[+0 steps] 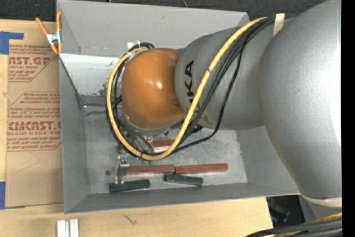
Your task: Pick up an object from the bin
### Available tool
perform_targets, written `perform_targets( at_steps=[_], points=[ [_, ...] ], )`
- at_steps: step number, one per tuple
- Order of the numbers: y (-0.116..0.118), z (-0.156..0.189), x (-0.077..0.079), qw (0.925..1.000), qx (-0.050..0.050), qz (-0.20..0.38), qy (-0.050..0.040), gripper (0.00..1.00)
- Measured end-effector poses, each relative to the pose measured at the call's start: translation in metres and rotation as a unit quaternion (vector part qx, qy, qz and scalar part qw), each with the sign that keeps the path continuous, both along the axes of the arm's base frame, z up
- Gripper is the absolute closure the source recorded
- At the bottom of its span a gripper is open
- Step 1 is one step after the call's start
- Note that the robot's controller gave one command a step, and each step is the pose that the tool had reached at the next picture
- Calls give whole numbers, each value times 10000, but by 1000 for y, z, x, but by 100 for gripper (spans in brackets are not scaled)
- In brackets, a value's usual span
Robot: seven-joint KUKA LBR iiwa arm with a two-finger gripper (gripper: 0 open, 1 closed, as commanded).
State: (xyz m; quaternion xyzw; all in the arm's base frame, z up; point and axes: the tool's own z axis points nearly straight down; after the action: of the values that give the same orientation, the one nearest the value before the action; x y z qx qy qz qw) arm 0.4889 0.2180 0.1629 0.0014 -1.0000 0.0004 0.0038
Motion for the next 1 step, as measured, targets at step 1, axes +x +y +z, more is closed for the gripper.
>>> perform_targets(
  at_steps=[1],
  points=[
    [-1,4,2,10000,9,-10,-36,0]
  ],
)
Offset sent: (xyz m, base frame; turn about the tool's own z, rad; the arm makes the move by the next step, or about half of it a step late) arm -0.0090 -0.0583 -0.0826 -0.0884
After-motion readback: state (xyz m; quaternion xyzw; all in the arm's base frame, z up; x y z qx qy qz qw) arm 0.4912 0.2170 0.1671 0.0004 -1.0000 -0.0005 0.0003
